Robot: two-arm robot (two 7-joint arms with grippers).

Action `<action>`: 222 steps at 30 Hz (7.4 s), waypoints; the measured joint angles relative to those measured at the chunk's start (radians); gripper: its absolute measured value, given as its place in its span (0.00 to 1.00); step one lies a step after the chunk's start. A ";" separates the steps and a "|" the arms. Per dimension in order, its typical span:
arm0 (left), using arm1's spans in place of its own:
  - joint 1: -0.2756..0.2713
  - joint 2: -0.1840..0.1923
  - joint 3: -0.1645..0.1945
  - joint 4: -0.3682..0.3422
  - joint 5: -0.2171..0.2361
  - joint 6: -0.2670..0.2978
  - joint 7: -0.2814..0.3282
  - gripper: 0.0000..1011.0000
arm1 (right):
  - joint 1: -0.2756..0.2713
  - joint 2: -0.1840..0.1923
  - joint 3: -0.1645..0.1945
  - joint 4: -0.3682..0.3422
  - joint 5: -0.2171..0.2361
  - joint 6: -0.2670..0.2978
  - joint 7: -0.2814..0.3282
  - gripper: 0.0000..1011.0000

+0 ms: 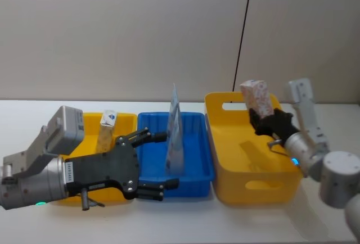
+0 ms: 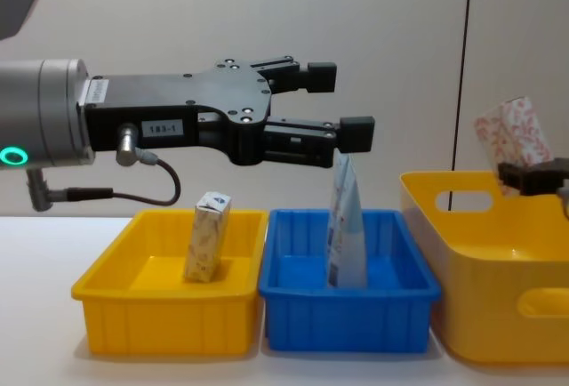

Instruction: Bimanual collaborative sorting of washing and personal care products

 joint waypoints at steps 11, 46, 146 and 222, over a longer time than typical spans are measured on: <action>0.000 0.000 0.000 0.000 0.000 0.000 0.000 0.99 | 0.095 -0.099 -0.013 0.163 -0.035 -0.004 -0.047 0.37; 0.000 0.000 0.000 0.000 0.000 0.000 0.000 0.99 | 0.176 -0.163 0.011 0.327 -0.067 -0.047 -0.053 0.37; 0.000 0.000 0.000 0.000 0.000 0.000 0.000 0.99 | -0.489 -0.054 0.021 -0.672 -0.144 0.159 -0.136 0.99; 0.000 0.000 0.000 0.000 0.000 0.000 0.000 0.99 | -0.118 -0.233 -0.017 -0.114 -0.268 0.011 0.002 0.41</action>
